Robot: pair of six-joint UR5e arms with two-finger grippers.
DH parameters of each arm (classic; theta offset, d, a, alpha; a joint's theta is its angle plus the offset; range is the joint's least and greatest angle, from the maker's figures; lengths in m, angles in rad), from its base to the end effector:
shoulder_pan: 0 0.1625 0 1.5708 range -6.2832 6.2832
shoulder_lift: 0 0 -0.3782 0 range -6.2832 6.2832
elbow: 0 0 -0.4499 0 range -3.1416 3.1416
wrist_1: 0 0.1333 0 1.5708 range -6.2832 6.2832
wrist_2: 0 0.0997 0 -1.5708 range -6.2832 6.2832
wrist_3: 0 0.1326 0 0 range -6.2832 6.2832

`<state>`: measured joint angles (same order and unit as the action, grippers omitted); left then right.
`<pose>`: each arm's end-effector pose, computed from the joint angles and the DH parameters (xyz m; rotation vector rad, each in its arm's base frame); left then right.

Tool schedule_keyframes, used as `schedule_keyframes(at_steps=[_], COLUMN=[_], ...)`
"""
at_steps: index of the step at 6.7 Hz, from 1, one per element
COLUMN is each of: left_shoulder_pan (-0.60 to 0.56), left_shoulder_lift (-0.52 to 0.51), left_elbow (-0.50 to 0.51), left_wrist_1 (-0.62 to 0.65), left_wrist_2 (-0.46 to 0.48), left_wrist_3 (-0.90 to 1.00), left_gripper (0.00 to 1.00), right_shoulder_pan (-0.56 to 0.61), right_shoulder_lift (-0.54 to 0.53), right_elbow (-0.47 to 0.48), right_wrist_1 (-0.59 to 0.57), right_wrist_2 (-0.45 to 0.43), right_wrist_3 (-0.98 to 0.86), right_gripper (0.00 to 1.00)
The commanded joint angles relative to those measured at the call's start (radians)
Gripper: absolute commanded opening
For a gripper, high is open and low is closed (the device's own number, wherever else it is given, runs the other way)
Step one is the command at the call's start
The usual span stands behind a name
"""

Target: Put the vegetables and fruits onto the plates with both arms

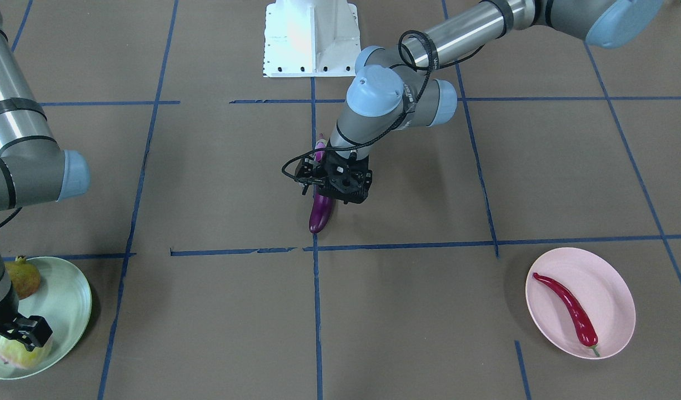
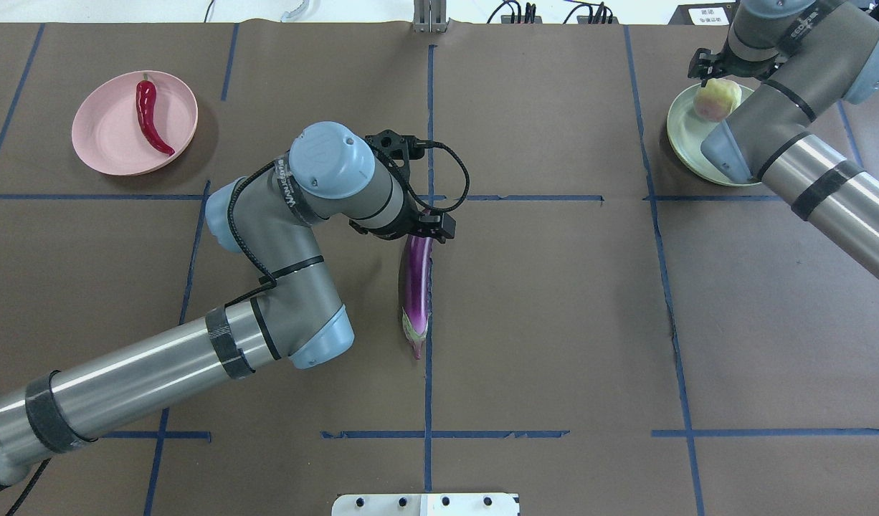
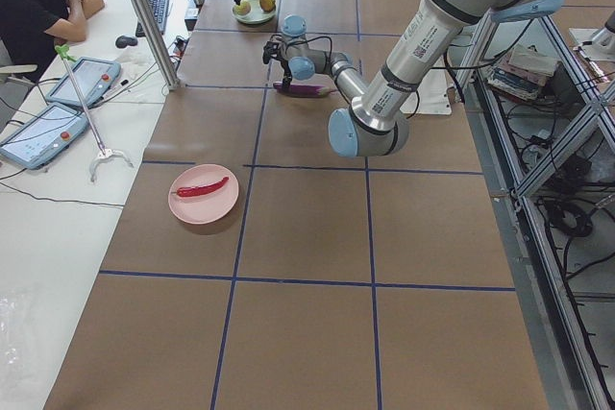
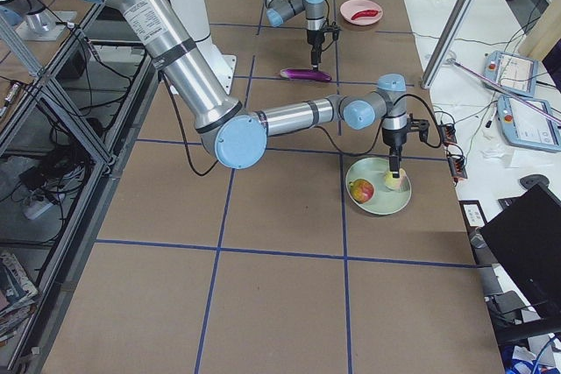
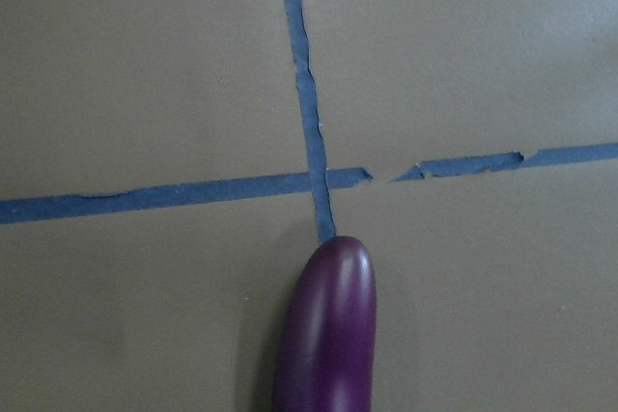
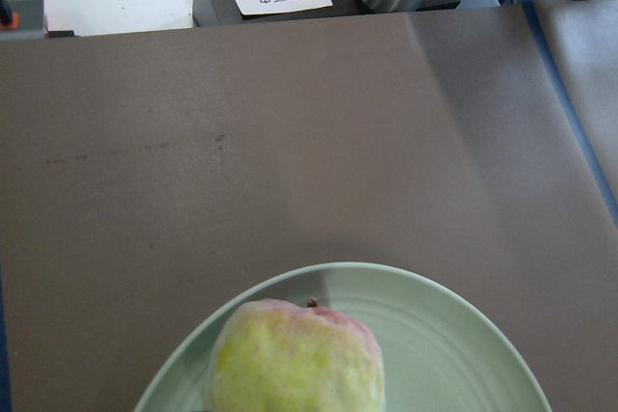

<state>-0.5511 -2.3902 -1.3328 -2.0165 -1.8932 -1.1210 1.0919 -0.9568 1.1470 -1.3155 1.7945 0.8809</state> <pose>0.6436 -0.5027 0.1533 0.2307 1.0328 0.0739 -0.2789 -0.7626 0.4603 0.2077 -0.4522 0.3439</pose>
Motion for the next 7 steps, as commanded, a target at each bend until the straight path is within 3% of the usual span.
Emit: schedule_keyframes(at_steps=[1, 2, 3, 4, 5, 7], left_shoulder_pan=[0.030, 0.030, 0.028, 0.026, 0.011, -0.080], left_shoulder_lift=[-0.032, -0.030, -0.032, -0.030, -0.032, -0.018], left_elbow=[0.053, 0.055, 0.052, 0.052, 0.029, -0.051], left_wrist_1=[0.013, 0.051, 0.089, 0.093, 0.138, 0.188], left_wrist_2=[0.042, 0.043, 0.045, 0.045, 0.042, 0.039], left_wrist_3=[0.024, 0.067, 0.096, 0.093, 0.090, 0.080], left_gripper=[0.92, 0.86, 0.71, 0.42, 0.06, 0.00], right_shoulder_pan=[0.093, 0.149, 0.166, 0.163, 0.172, 0.178], right_shoulder_lift=[-0.003, -0.011, -0.014, -0.034, -0.034, -0.144], right_elbow=[0.032, 0.046, 0.048, 0.048, 0.103, 0.263], right_wrist_1=[0.001, -0.004, -0.004, -0.002, -0.017, -0.030], right_wrist_2=[0.204, 0.292, 0.311, 0.307, 0.318, 0.510], right_wrist_3=[-0.075, -0.083, -0.126, -0.129, -0.129, -0.128], right_gripper=[1.00, 1.00, 1.00, 1.00, 1.00, 1.00])
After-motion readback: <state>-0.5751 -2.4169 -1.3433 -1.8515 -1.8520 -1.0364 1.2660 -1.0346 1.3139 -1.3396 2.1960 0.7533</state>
